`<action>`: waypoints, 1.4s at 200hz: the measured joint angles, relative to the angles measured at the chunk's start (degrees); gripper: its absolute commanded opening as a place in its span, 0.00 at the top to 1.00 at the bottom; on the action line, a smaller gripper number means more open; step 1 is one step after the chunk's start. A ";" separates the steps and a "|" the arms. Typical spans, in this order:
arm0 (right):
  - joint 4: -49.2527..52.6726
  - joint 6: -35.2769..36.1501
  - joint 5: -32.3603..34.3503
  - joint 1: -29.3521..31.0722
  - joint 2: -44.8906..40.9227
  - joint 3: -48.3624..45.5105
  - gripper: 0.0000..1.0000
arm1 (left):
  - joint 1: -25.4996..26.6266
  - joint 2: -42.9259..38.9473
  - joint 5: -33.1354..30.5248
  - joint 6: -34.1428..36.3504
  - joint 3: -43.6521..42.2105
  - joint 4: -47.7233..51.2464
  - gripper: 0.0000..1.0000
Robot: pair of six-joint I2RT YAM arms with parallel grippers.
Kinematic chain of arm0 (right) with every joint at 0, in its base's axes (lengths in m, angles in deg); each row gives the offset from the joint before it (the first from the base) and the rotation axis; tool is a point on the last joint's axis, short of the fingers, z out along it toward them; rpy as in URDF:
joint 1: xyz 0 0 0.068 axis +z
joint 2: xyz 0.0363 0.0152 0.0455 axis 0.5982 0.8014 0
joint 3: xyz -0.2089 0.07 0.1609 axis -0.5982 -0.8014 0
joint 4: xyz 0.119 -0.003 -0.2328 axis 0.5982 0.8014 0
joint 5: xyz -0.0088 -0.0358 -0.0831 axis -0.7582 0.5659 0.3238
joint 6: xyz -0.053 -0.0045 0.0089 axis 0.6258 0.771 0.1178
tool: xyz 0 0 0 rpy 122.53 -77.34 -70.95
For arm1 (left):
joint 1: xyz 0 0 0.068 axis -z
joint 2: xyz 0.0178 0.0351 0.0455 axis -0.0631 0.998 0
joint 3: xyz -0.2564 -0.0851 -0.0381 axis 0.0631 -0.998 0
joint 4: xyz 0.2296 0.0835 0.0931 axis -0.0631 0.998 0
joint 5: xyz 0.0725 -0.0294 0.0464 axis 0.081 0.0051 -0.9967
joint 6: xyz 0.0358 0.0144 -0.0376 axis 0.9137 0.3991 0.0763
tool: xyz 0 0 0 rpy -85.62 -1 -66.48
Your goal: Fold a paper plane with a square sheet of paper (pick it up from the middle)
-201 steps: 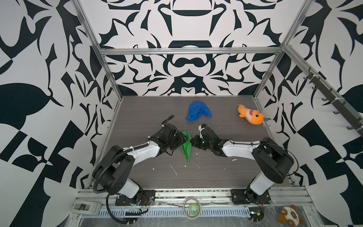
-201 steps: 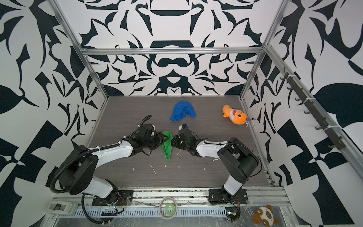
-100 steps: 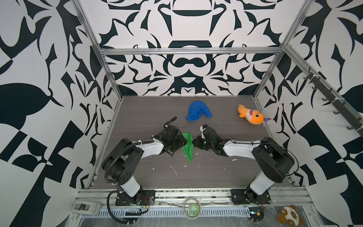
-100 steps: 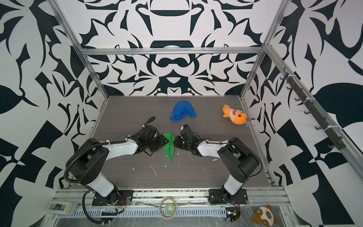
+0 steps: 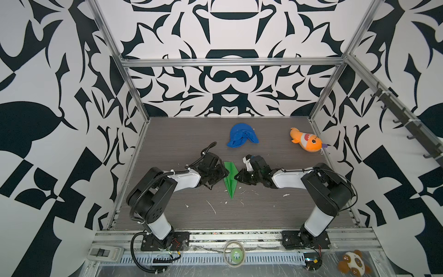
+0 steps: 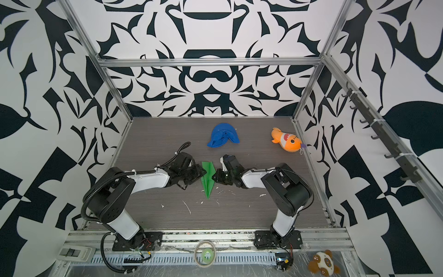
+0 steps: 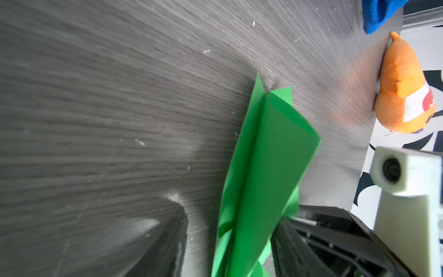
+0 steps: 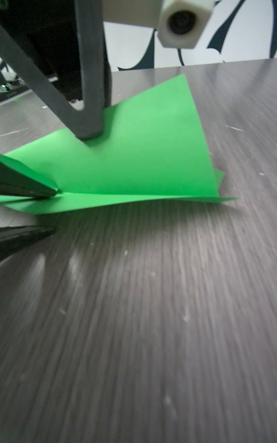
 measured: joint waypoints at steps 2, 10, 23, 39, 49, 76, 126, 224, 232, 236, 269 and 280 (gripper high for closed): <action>0.00 0.17 -0.17 0.00 0.00 0.00 0.72 | 0.00 0.00 -0.02 0.04 0.00 0.00 0.42; -0.04 0.55 -0.98 0.00 0.00 0.00 0.71 | 0.00 0.00 -0.02 0.17 0.04 0.15 0.42; -0.07 1.09 -2.03 0.00 0.00 0.00 0.70 | 0.00 -0.09 -0.02 0.39 0.24 0.59 0.42; -0.11 1.51 -3.04 0.00 0.00 0.00 0.70 | 0.00 -0.57 -0.07 0.66 0.33 1.25 0.42; -0.17 1.68 -3.54 0.00 0.00 0.00 0.73 | 0.00 -0.96 -0.09 0.83 0.33 1.70 0.42; -0.42 1.62 -4.35 0.00 0.00 0.00 0.88 | 0.00 -2.60 -0.24 1.38 0.33 2.95 0.42; -0.46 1.66 -4.44 0.00 0.00 0.00 0.93 | 0.07 -9.66 0.07 1.88 0.37 3.85 0.43; -0.46 1.38 -4.22 0.00 0.00 0.00 0.94 | 1.44 -2.08 2.95 1.81 2.84 2.25 0.45; -0.46 1.31 -4.11 0.00 0.00 0.00 0.94 | 1.49 -1.53 3.08 1.81 2.86 2.21 0.45; -0.46 1.25 -3.98 0.00 0.00 0.00 0.94 | 1.53 -1.27 3.21 1.79 2.86 2.25 0.44; -1.66 0.46 -3.26 -0.39 0.00 -1.07 0.95 | 1.77 0.52 4.26 1.60 2.82 1.86 0.41; -1.99 0.09 -3.15 -0.55 0.00 -1.60 0.95 | 1.90 0.85 4.46 1.44 2.67 1.60 0.41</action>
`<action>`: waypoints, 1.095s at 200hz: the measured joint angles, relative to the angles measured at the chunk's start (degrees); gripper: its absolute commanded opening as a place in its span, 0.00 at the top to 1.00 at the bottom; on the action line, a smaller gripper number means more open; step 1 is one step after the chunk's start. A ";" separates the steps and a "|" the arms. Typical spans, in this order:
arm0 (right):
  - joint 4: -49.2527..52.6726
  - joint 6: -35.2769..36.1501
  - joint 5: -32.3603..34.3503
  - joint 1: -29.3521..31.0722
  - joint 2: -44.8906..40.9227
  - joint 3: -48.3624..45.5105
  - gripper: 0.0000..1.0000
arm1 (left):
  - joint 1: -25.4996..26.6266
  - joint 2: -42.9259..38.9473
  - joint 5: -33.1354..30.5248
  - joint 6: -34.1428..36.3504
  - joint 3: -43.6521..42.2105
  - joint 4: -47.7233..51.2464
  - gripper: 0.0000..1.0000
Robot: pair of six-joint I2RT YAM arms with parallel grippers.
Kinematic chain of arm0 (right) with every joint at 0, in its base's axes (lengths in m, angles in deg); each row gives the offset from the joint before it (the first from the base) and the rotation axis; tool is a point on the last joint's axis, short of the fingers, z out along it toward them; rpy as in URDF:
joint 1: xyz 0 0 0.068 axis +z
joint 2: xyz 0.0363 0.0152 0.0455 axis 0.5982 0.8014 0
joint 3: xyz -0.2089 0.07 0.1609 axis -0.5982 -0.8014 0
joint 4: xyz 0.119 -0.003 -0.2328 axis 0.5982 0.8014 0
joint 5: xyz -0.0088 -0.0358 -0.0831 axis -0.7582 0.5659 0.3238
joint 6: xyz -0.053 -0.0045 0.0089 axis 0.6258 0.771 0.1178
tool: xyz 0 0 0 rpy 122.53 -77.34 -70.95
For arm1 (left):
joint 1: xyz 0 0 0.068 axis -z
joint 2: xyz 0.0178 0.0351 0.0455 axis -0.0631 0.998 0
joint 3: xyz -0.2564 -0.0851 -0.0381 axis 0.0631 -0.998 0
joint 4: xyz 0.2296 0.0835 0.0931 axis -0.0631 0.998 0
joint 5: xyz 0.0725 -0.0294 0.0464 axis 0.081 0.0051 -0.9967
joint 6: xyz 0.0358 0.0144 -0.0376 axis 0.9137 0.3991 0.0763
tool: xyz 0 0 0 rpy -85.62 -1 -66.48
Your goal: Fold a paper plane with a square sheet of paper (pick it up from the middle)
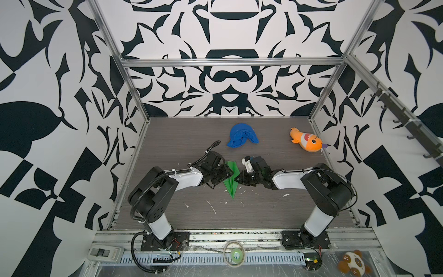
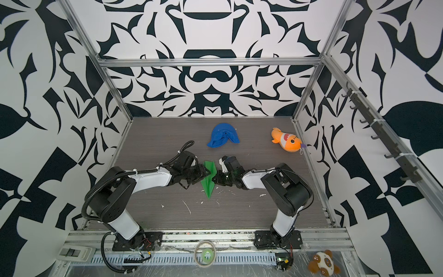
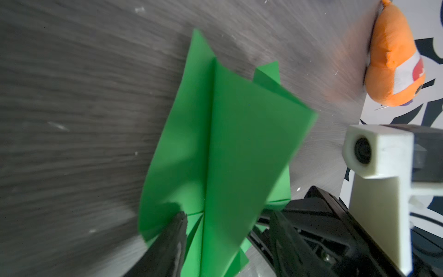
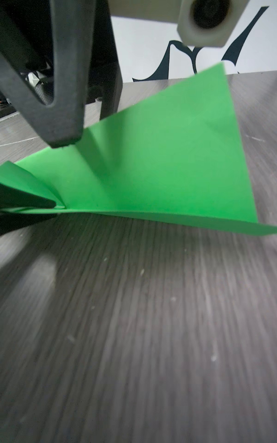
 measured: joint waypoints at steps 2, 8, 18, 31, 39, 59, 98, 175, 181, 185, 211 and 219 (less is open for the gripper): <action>0.02 -0.02 0.00 -0.02 0.00 -0.04 0.95 | 0.04 0.00 0.04 0.00 -0.04 -0.09 0.41; -0.07 -0.17 0.02 -0.13 0.02 -0.24 0.95 | 0.09 0.02 0.17 -0.07 -0.24 -0.22 0.41; -0.15 -0.35 0.02 -0.22 0.11 -0.35 0.95 | 0.24 0.04 0.48 -0.20 -0.50 -0.39 0.41; -0.28 -0.39 0.04 -0.26 0.22 -0.37 0.95 | 0.46 0.04 0.79 -0.26 -1.09 -1.09 0.41; -0.33 -0.44 0.04 -0.26 0.24 -0.37 0.96 | 0.61 0.04 0.92 -0.33 -1.44 -1.27 0.41; -0.59 -0.57 0.04 -0.26 0.24 -0.37 0.96 | 1.05 -0.26 0.94 -0.61 -2.54 -1.86 0.41; -0.59 -0.61 0.02 -0.28 0.24 -0.37 0.96 | 1.64 -1.88 1.14 -1.09 -4.52 -2.34 0.41; -0.59 -0.81 0.02 -0.28 0.24 -0.37 0.96 | 2.95 -3.56 1.33 -2.10 -5.07 -3.61 0.41; -0.59 -0.81 0.02 -0.28 0.24 -0.37 0.96 | 3.30 -3.58 1.33 -2.27 -5.20 -3.78 0.41; -0.59 -0.81 0.02 -0.28 0.24 -0.37 0.96 | 3.54 -3.63 1.31 -2.43 -5.35 -3.96 0.41; -0.59 -0.96 0.02 -0.28 0.26 -0.37 0.96 | 4.68 -4.15 1.29 -3.58 -6.93 -4.57 0.41; -0.59 -1.03 0.02 -0.28 0.26 -0.37 0.96 | 4.94 -4.28 1.22 -3.93 -7.32 -4.74 0.41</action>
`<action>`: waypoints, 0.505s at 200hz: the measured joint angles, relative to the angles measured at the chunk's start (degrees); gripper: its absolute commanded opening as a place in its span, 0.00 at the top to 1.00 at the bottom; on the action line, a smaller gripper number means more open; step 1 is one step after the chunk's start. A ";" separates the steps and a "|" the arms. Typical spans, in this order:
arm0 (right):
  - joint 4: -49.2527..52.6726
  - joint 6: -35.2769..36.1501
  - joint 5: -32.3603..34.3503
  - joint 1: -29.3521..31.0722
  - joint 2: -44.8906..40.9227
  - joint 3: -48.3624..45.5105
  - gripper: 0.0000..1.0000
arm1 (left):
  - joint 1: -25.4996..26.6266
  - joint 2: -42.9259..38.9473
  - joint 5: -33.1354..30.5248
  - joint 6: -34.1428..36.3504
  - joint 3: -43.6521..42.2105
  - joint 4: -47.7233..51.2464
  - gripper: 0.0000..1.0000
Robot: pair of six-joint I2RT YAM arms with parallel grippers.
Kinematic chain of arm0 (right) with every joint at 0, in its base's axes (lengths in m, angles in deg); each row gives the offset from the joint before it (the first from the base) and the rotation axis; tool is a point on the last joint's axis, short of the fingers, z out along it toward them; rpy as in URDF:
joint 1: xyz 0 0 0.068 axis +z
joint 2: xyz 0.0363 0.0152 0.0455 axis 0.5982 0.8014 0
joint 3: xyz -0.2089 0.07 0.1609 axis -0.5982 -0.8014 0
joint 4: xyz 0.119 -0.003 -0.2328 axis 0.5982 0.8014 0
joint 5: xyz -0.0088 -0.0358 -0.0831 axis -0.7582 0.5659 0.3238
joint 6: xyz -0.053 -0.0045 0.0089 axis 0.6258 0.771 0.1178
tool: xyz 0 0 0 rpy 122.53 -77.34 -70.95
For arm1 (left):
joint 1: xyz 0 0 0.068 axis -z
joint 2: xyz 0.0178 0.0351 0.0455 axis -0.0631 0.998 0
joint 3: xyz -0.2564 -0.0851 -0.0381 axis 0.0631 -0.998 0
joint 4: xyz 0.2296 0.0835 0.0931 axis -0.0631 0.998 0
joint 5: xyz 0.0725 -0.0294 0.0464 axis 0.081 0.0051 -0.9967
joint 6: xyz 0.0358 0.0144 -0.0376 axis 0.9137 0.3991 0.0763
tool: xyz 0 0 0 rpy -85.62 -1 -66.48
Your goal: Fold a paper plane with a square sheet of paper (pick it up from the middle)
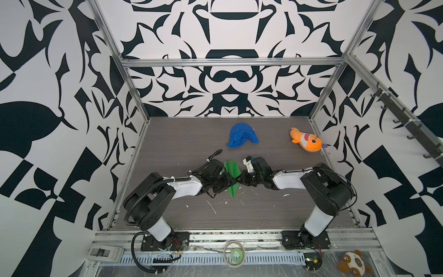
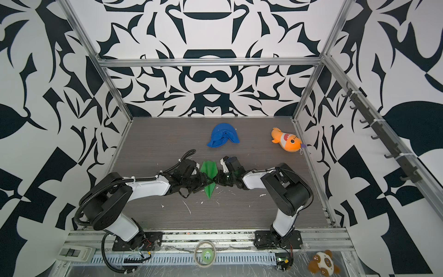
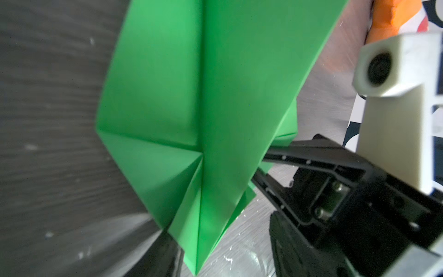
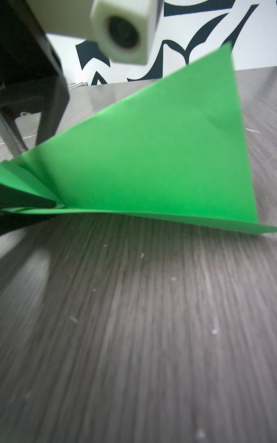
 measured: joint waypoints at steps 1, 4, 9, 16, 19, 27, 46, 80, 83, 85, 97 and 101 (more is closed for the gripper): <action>0.00 0.00 0.00 0.00 0.00 0.00 0.96 | 0.02 -0.02 0.00 -0.04 -0.07 -0.04 0.41; 0.00 -0.02 0.00 0.00 0.00 0.00 0.96 | 0.09 -0.07 -0.02 -0.15 -0.20 -0.15 0.42; 0.00 -0.04 0.00 0.00 0.02 0.00 0.96 | 0.17 -0.09 -0.11 -0.28 -0.31 -0.17 0.42; -0.02 -0.15 0.00 0.00 0.09 0.00 0.96 | 0.33 -0.11 -0.17 -0.44 -0.33 -0.17 0.43; -0.02 -0.17 0.00 0.00 0.11 0.00 0.96 | 0.37 -0.11 -0.20 -0.48 -0.33 -0.20 0.43; -0.07 -0.22 0.00 0.00 0.28 0.00 0.96 | 0.44 -0.11 -0.31 -0.57 -0.33 -0.28 0.45; -0.28 -0.42 -0.07 0.00 0.85 0.00 0.95 | 0.74 -0.09 -0.68 -0.57 -0.31 -0.37 0.48; -0.94 -0.70 -0.44 -0.13 1.11 0.00 0.92 | 1.42 0.50 -2.38 0.13 0.74 1.40 0.50; -0.98 -0.72 -0.50 -0.13 1.11 0.00 0.92 | 1.51 0.59 -2.56 0.20 0.94 1.81 0.50; -1.01 -0.74 -0.52 -0.13 1.11 0.00 0.92 | 1.53 0.61 -2.64 0.28 1.07 1.99 0.51; -1.40 -0.87 -0.92 -0.20 1.11 0.00 0.91 | 1.92 0.92 -3.63 0.98 2.19 3.54 0.52; -1.60 -0.85 -1.05 -0.20 1.11 0.00 0.90 | 2.03 1.01 -3.93 1.27 2.56 4.02 0.52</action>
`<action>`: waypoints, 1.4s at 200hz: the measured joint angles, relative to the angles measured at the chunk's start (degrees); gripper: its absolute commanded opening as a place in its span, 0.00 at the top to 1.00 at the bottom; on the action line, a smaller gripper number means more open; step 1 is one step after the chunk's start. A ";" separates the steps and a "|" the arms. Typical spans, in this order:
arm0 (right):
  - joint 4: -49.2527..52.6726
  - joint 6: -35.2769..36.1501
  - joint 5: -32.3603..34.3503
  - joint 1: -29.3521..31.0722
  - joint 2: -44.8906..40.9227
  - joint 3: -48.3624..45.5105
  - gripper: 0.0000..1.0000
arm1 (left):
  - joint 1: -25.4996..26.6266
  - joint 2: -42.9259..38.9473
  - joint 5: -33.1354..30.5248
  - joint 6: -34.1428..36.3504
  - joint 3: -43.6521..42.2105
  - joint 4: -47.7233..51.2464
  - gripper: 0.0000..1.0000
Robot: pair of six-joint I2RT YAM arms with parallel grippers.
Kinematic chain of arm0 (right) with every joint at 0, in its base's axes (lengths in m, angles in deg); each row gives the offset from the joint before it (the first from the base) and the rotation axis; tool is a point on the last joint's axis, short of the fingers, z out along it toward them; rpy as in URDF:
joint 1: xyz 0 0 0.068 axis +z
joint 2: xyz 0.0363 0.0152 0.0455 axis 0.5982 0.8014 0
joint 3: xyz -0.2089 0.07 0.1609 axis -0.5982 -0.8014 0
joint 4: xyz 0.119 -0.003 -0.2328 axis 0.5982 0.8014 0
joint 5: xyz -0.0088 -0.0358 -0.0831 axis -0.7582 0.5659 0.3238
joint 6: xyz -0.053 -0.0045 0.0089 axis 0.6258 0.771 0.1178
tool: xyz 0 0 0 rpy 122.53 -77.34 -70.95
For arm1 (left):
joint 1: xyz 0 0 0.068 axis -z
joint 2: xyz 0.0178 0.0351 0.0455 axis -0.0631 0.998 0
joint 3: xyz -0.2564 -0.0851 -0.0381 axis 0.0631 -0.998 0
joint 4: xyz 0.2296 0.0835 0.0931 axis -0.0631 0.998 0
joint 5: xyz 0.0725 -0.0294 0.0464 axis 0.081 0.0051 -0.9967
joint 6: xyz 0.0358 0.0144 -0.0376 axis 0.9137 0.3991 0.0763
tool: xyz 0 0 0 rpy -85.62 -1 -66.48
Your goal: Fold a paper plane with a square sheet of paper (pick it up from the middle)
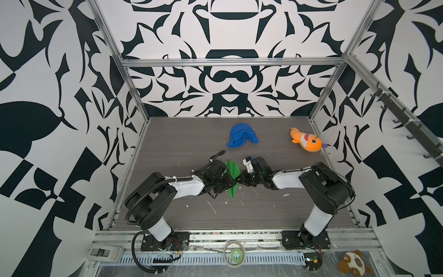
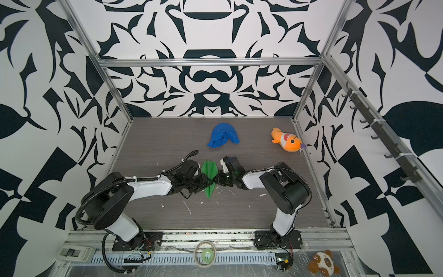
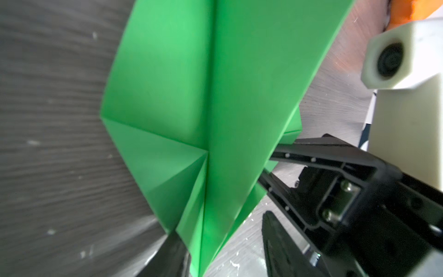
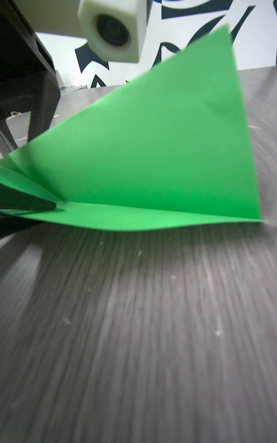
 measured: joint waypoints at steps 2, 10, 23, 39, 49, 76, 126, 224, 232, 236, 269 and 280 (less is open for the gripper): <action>-0.15 -0.07 -0.13 0.00 0.00 0.00 0.90 | 0.09 0.02 -0.15 0.07 0.26 0.28 0.52; -0.66 -0.17 -0.50 0.00 0.00 0.00 0.89 | 0.37 0.17 -0.72 0.42 1.03 1.14 0.53; -1.51 -0.37 -1.22 0.00 0.00 0.00 0.87 | 0.74 0.26 -1.46 1.07 1.81 2.08 0.54; -2.25 -0.57 -1.86 0.00 0.00 0.00 0.85 | 1.05 0.44 -2.08 1.64 2.56 3.21 0.54; -2.36 -0.66 -2.05 -0.02 0.00 0.00 0.85 | 1.14 0.48 -2.51 1.86 2.82 4.02 0.55; -2.62 -0.90 -2.56 -0.02 0.00 0.00 0.84 | 1.29 0.98 -4.11 2.45 3.50 6.23 0.60; -2.82 -1.09 -3.15 -0.02 0.00 0.00 0.82 | 1.33 1.75 -5.84 3.28 5.14 8.79 0.75; -3.52 -1.68 -3.23 -0.13 0.00 0.00 0.82 | 1.36 4.96 -7.69 3.06 8.46 11.52 0.91; -3.63 -1.75 -3.10 -0.35 -0.13 -0.11 0.81 | 1.36 5.03 -7.91 3.19 8.83 12.00 0.92; -3.65 -1.79 -3.02 -0.44 -0.31 -0.26 0.81 | 1.36 5.03 -8.04 3.30 9.05 12.28 0.93; -2.34 -1.66 -0.87 -1.33 -4.09 -1.95 0.79 | 1.36 4.70 -10.36 5.38 12.02 18.97 0.95; -0.68 -1.22 0.68 -1.66 -6.25 -2.08 0.78 | 1.36 4.04 -11.91 6.62 13.27 22.97 0.95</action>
